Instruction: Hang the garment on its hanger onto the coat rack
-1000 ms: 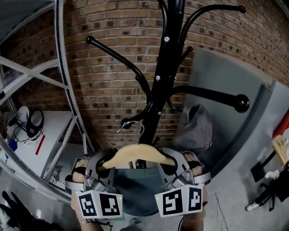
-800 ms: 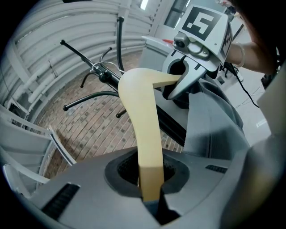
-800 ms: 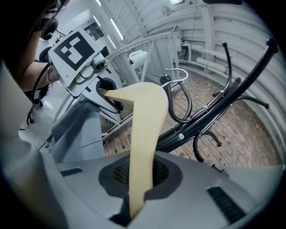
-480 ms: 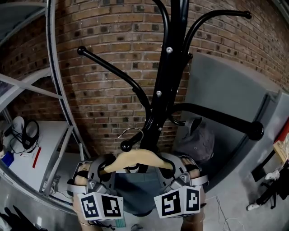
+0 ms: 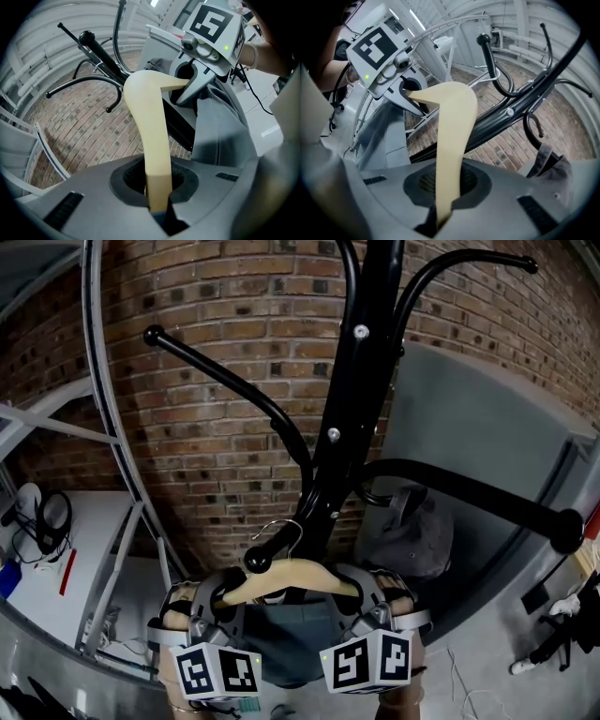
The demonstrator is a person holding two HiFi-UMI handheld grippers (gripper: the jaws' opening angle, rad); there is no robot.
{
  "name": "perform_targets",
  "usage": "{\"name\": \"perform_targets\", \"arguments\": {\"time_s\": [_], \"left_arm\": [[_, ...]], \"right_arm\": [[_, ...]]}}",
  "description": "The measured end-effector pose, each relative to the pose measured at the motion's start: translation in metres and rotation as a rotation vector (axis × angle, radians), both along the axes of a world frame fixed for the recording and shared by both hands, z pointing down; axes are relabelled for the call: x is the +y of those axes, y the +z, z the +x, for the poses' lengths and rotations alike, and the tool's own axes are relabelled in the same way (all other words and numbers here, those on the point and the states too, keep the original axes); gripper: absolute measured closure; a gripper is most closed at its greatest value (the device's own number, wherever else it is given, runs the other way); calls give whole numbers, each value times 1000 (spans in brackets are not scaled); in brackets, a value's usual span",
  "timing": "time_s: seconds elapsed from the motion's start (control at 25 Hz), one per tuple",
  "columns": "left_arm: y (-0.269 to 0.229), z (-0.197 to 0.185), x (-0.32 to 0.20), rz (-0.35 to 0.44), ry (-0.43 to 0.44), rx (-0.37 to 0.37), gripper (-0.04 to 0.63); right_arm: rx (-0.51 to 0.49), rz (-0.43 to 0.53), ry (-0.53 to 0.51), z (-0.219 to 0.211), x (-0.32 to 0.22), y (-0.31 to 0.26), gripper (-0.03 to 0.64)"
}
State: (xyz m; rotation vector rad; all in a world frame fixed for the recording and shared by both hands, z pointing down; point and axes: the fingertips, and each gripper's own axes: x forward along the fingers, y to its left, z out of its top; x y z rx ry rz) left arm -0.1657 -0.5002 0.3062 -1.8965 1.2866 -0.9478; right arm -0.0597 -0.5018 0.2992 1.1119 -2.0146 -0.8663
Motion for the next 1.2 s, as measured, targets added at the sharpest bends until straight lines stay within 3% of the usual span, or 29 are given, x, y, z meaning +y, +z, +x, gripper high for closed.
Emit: {"name": "perform_targets", "arguments": {"time_s": [0.6,0.88,1.2], "left_arm": [[8,14,-9,-9,63,82,561],[0,18,0,10,122,171,473],[-6,22,16,36,127,164,451]], "right_arm": [[-63,-19,-17,5,-3,9,588],[-95,-30,-36,6,2,8,584],[-126,-40,-64,4,16,5,495]]}}
